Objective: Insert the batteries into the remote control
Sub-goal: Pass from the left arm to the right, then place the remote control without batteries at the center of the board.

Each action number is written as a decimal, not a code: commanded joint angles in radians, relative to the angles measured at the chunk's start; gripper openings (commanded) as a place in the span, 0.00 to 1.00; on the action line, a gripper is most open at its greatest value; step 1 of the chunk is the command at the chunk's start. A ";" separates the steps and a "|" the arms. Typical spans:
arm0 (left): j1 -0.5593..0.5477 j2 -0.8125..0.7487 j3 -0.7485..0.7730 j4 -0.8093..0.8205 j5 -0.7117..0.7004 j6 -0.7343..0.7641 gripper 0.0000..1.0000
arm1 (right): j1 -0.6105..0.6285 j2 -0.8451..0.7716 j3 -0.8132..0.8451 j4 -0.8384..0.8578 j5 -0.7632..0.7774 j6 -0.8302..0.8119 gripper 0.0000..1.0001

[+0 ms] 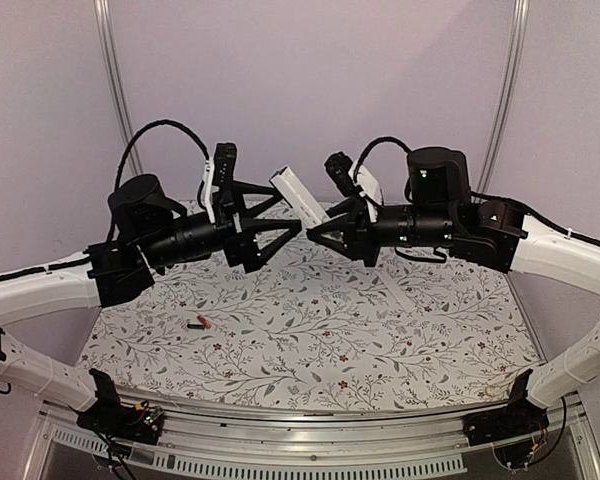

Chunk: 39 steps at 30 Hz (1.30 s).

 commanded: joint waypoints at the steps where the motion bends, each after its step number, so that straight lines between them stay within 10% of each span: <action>1: 0.027 -0.070 -0.017 -0.051 -0.375 -0.065 1.00 | -0.057 0.078 -0.007 -0.120 0.351 0.194 0.00; 7: 0.129 -0.092 -0.002 -0.314 -0.671 -0.233 1.00 | -0.087 0.283 -0.008 -0.309 0.484 0.382 0.00; 23: 0.227 -0.204 -0.209 -0.459 -0.783 -0.472 0.99 | -0.087 0.528 -0.118 -0.295 0.460 0.513 0.01; 39: 0.246 -0.235 -0.221 -0.515 -0.759 -0.493 0.97 | -0.087 0.554 -0.125 -0.308 0.471 0.494 0.43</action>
